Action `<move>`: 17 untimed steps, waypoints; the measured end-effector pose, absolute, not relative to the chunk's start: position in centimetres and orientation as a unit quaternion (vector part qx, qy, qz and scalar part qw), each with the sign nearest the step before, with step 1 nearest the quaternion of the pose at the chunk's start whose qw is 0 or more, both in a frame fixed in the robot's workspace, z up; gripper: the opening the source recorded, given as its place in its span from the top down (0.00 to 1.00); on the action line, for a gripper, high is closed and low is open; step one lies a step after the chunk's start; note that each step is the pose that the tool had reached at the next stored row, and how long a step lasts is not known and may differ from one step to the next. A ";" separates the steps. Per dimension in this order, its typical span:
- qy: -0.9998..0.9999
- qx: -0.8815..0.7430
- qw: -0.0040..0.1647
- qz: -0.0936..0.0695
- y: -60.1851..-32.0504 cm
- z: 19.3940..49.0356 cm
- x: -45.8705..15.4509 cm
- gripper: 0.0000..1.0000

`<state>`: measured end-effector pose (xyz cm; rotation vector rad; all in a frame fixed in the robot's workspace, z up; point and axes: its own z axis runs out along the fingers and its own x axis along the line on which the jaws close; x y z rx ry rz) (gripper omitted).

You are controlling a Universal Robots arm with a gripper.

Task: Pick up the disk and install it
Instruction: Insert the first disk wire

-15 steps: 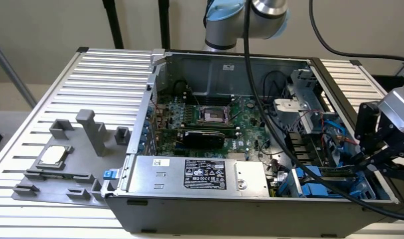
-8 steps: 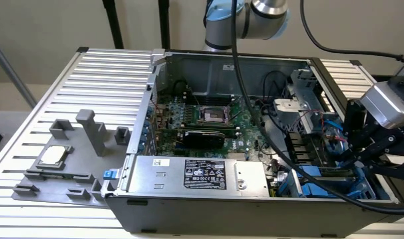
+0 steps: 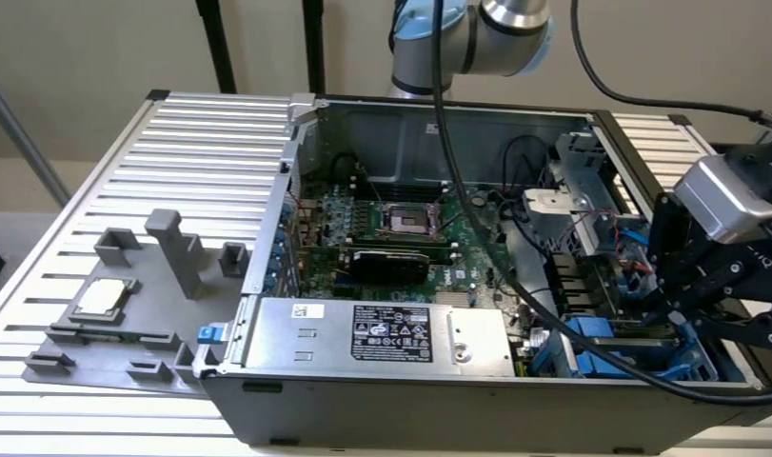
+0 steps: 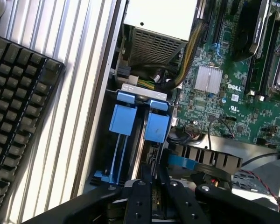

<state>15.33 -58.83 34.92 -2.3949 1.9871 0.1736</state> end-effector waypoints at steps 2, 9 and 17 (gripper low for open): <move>0.648 -0.760 0.012 0.055 -58.8 34.8 15.3 0.83; 0.684 -0.727 0.012 0.052 -58.8 34.3 15.3 0.83; 0.697 -0.716 0.008 0.047 -58.6 34.1 15.3 0.83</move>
